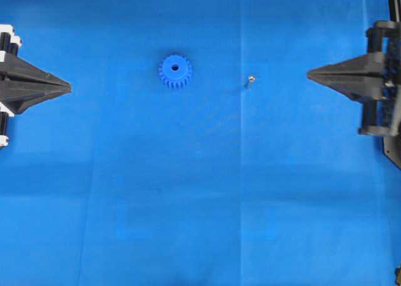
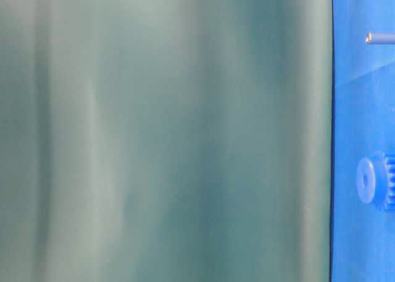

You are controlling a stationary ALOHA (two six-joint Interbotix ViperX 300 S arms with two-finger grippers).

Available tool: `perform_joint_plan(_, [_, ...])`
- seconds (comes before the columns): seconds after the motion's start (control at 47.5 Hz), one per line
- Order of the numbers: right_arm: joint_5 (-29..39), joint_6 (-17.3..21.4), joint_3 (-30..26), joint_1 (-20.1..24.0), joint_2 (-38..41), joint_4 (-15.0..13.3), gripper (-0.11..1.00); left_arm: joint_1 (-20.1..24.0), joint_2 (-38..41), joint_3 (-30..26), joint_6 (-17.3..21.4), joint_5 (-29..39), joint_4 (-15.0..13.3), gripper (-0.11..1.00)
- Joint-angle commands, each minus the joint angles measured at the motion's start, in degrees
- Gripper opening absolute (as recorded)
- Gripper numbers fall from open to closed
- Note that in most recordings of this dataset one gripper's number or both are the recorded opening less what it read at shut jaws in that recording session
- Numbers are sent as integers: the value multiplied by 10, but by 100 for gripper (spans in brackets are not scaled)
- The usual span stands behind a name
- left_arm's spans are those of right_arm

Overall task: Insert the shaft placed at a random location into the center hole of the small gear at another random location.
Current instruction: 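Move the right gripper down over the silver shaft and close on it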

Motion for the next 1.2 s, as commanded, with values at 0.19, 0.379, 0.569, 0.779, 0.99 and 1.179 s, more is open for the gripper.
perform_joint_plan(0.19, [-89, 1, 4, -47, 156, 40, 45, -2, 2, -4, 0, -3, 0, 0])
perform_joint_plan(0.379, [-150, 1, -2, -49, 275, 47, 78, -2, 2, -3, 1, -3, 0, 0])
perform_joint_plan(0.569, [-219, 0, -9, -51, 378, 79, 74, -1, 2, -2, 1, -3, 0, 0])
perform_joint_plan(0.779, [-258, 0, -20, -52, 464, 103, 74, 1, 0, 0, 0, -3, 0, 0])
perform_joint_plan(0.99, [-263, 0, -40, -52, 504, 103, 73, 2, 1, 1, 0, -3, 0, 0])
perform_joint_plan(1.179, [-264, 0, -40, -52, 507, 103, 67, 2, 1, 2, 0, -3, 0, 0])
